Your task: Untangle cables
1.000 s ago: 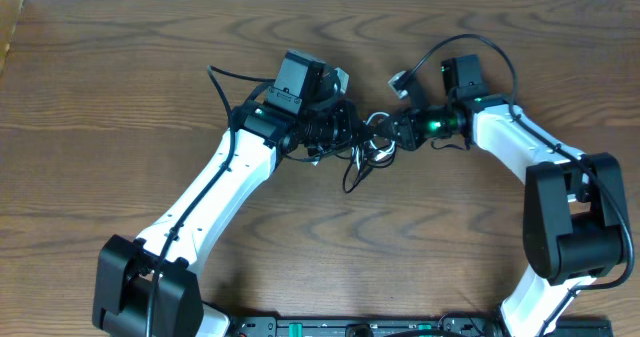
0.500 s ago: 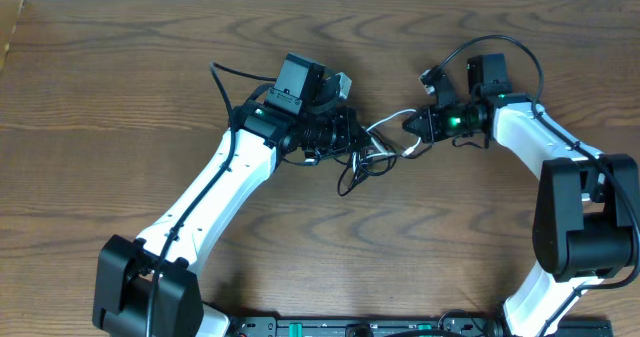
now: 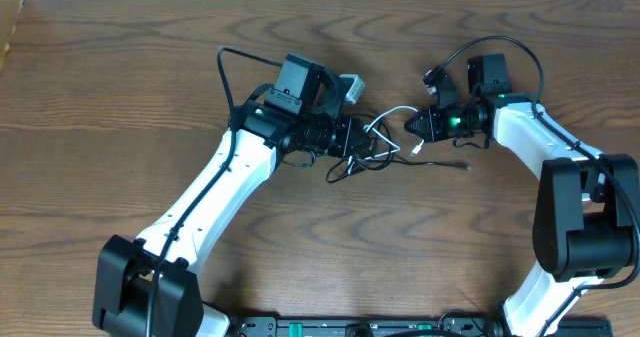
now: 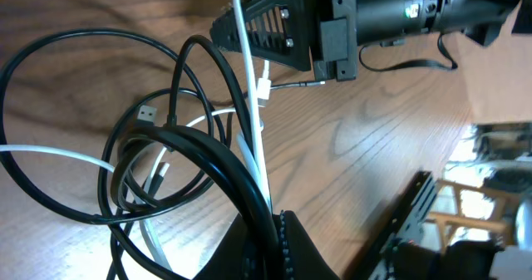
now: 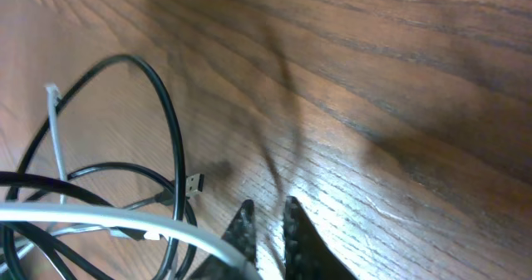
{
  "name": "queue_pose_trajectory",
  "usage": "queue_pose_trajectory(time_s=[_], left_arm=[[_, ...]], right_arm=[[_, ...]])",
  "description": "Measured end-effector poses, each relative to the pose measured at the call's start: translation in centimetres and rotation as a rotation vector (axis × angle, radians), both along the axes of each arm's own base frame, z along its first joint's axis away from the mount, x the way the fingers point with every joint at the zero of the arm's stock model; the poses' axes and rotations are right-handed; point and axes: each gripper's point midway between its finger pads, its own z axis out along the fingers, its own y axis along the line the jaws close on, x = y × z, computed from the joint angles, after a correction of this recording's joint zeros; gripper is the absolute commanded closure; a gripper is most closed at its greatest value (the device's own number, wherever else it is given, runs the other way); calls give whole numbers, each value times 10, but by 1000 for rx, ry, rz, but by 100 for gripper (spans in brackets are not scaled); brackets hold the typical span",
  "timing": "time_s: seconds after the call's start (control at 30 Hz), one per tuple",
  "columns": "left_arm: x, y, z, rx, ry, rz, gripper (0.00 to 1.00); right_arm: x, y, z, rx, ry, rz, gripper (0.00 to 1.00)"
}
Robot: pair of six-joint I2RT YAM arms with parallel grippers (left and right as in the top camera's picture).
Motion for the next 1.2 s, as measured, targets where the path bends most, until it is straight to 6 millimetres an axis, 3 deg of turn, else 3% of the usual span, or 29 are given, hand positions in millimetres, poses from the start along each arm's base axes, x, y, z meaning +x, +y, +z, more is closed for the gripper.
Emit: queue_pose_trajectory(time_s=[0.07, 0.13, 0.17, 0.27, 0.37, 0.53, 0.73, 1.07, 1.2], left_arm=[[0, 0, 0, 4, -22, -21, 91], [0, 0, 0, 8, -37, -34, 73], [0, 1, 0, 11, -42, -35, 55], [2, 2, -2, 27, -59, -41, 44], [4, 6, -9, 58, -54, -30, 43], [6, 13, -31, 125, -15, -10, 43], [2, 18, -59, 183, 66, -7, 43], [3, 19, -69, 195, 110, 26, 43], [4, 27, -86, 253, 174, 93, 43]], right_arm=[[0, 0, 0, -3, -1, -1, 89], [0, -1, 0, -5, -1, -2, 84], [0, -1, -1, -6, -2, -2, 74], [1, -2, -1, -7, 4, -11, 60], [1, -5, -2, -19, 6, -19, 58], [3, -13, -5, -38, 12, -41, 46], [3, -33, -18, -154, 49, -121, 40], [6, -50, -26, -247, 61, -192, 33], [7, -52, -27, -255, 60, -196, 33]])
